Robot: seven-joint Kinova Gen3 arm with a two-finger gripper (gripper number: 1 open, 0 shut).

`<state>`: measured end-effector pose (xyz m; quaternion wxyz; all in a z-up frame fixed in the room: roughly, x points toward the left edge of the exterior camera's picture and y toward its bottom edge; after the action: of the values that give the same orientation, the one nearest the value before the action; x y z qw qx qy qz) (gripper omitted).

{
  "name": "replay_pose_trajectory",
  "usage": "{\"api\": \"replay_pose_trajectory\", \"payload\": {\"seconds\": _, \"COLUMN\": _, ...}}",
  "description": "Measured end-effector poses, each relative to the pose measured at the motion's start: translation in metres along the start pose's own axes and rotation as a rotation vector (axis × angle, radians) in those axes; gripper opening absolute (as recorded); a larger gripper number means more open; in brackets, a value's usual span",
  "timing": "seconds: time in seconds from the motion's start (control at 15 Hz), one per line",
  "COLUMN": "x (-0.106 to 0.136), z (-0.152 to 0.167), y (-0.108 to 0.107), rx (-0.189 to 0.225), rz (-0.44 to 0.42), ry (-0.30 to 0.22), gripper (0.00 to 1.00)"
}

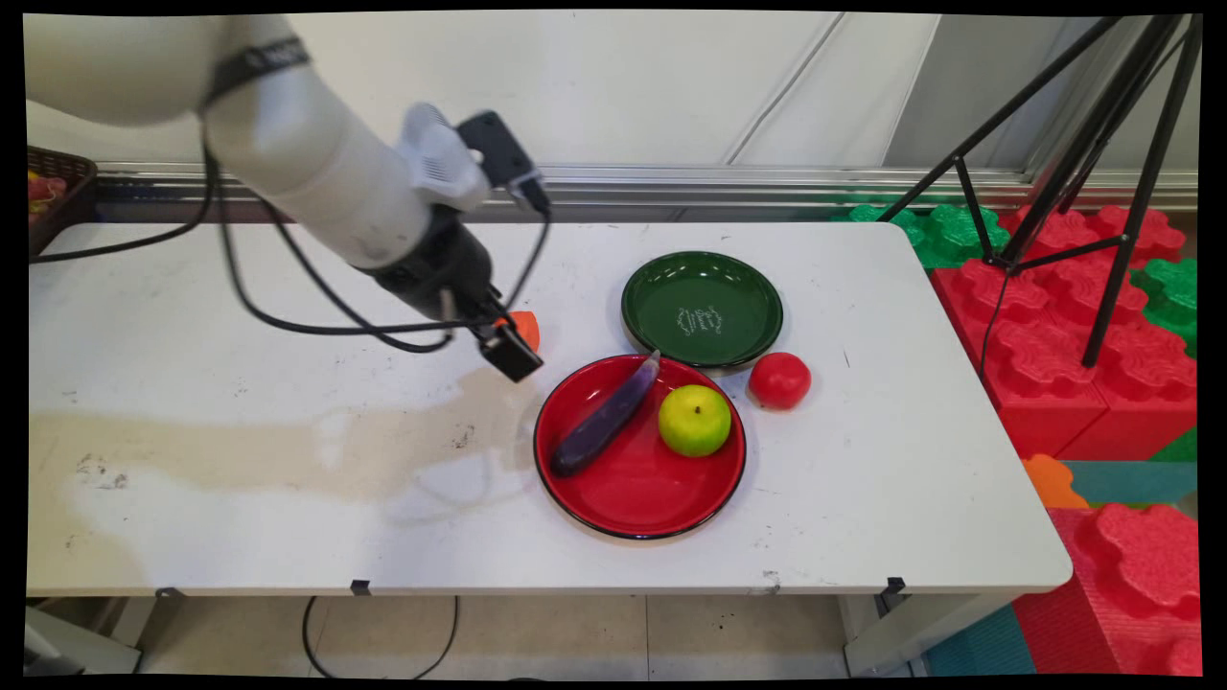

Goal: Pick up the eggplant from the red plate

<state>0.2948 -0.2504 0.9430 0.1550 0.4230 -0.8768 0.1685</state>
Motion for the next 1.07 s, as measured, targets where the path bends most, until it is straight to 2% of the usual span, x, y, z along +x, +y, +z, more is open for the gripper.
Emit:
{"api": "replay_pose_trajectory", "payload": {"seconds": 0.47, "x": 0.027, "z": 0.054, "y": 0.028, "rx": 0.021, "rz": -0.027, "ry": -0.069, "gripper": 1.00}}
{"api": "replay_pose_trajectory", "payload": {"seconds": 0.67, "x": 0.038, "z": 0.083, "y": 0.037, "rx": 0.017, "rz": -0.035, "ry": -0.093, "gripper": 1.00}}
{"api": "replay_pose_trajectory", "payload": {"seconds": 1.07, "x": 0.051, "z": 0.129, "y": 0.050, "rx": -0.007, "rz": -0.058, "ry": -0.108, "gripper": 1.00}}
